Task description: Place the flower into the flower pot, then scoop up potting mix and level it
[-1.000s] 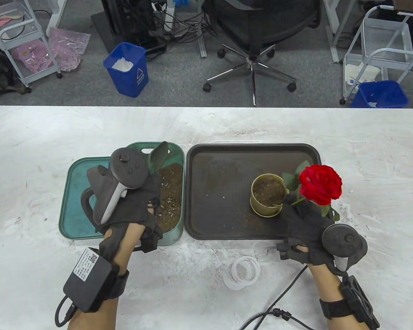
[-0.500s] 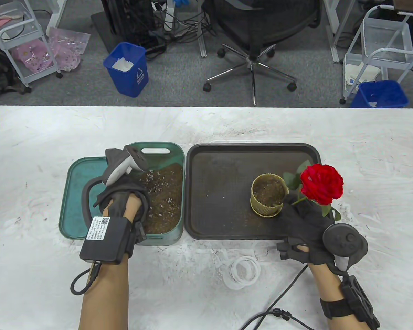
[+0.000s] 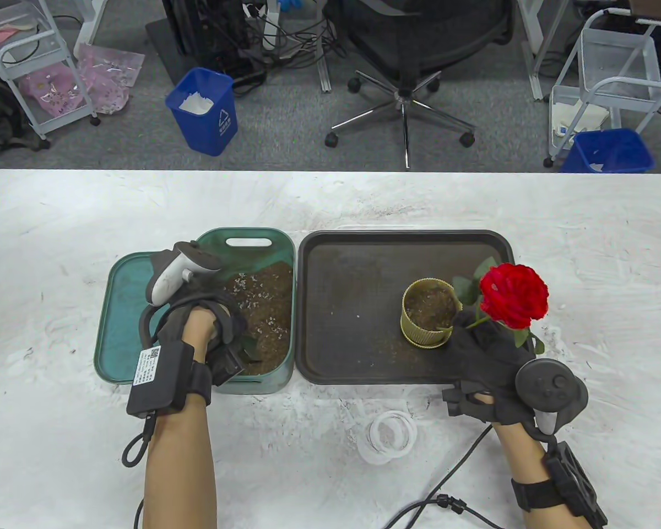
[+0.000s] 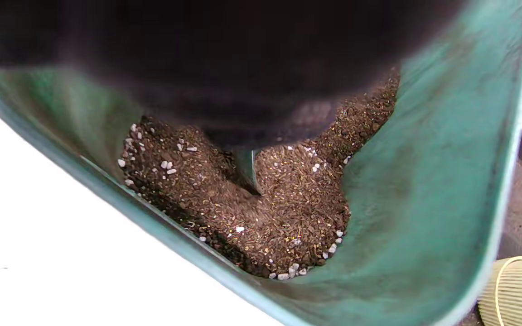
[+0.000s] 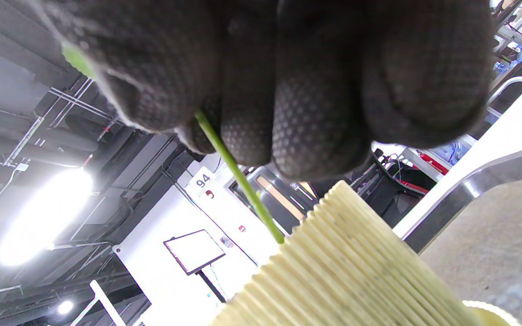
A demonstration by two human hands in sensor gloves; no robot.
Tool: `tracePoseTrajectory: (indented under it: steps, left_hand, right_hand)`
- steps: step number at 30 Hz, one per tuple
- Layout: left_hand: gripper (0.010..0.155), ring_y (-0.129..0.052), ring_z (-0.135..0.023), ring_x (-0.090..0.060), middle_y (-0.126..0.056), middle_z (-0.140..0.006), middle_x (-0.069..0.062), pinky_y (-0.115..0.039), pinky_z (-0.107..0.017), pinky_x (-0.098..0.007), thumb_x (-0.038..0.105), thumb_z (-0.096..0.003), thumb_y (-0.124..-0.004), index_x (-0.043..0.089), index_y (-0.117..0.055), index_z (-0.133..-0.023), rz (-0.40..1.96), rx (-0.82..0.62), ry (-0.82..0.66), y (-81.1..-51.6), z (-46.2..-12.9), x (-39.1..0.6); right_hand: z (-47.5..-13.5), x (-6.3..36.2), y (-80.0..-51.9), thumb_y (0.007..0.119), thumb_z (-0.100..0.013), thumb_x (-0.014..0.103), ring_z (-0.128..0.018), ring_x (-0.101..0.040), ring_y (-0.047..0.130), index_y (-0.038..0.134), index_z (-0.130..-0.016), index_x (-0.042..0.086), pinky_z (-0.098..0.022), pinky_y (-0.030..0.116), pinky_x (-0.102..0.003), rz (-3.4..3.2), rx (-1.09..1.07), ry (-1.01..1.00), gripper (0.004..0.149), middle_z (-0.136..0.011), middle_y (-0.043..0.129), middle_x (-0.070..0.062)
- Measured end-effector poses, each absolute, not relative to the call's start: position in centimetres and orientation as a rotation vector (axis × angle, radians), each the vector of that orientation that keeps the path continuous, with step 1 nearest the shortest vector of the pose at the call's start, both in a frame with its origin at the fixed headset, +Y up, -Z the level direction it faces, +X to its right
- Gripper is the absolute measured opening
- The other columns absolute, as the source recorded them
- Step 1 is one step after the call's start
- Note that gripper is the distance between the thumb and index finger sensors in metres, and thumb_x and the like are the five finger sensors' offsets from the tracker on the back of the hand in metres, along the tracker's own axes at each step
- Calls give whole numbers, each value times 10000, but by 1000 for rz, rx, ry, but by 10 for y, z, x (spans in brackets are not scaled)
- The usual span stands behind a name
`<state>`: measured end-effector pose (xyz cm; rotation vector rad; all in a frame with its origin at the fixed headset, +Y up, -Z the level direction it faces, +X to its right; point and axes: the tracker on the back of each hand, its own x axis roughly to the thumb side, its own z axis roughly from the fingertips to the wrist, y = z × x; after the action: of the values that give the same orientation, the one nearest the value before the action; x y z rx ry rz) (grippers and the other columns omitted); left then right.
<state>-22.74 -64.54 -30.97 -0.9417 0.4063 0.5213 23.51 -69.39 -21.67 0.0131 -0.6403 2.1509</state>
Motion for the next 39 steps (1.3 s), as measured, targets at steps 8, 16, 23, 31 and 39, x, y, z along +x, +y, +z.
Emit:
tracePoseTrajectory:
  steps: [8,16,23,31,39]
  left_hand:
    - [557,-1039,63,-38,-1042,-410,-37,-942,-3,-236,401,-449,-721,-36,-841,-773,653,-928,403,-651,-312,-225]
    - [559,-1046,46,-38,-1036,-430,-34,-945,-14,-235,402,-450,-708,-32,-826,-781,758,-884,417,-655,-317,-219]
    - [558,-1061,2,-54,-1023,-475,-33,-949,-45,-245,400,-453,-691,-17,-797,-808,902,-811,433,-651,-316,-224]
    - [549,-1081,-68,-64,-1004,-525,-16,-959,-98,-255,404,-452,-666,26,-771,-836,997,-747,443,-639,-305,-237]
    - [546,-1107,-112,-73,-1002,-551,-13,-975,-133,-264,407,-453,-663,39,-764,-844,1028,-663,484,-622,-285,-260]
  right_hand:
    - [-217,235,-694,874,-349,314,-387,-337,1050,915,-694,184,-266,934,-498,2152,13,-641,371,-628,1017,-130]
    - [-217,235,-694,874,-349,314,-387,-337,1051,915,-694,183,-266,933,-498,2150,12,-638,371,-627,1017,-130]
    - [-217,235,-694,874,-349,313,-387,-337,1050,916,-693,185,-266,934,-498,2150,15,-638,369,-628,1017,-130]
    - [-217,234,-694,875,-348,312,-386,-337,1051,918,-691,184,-266,934,-498,2151,20,-637,369,-628,1017,-129]
    - [-217,234,-694,875,-348,312,-387,-338,1051,916,-693,185,-266,934,-498,2146,17,-633,370,-629,1016,-131]
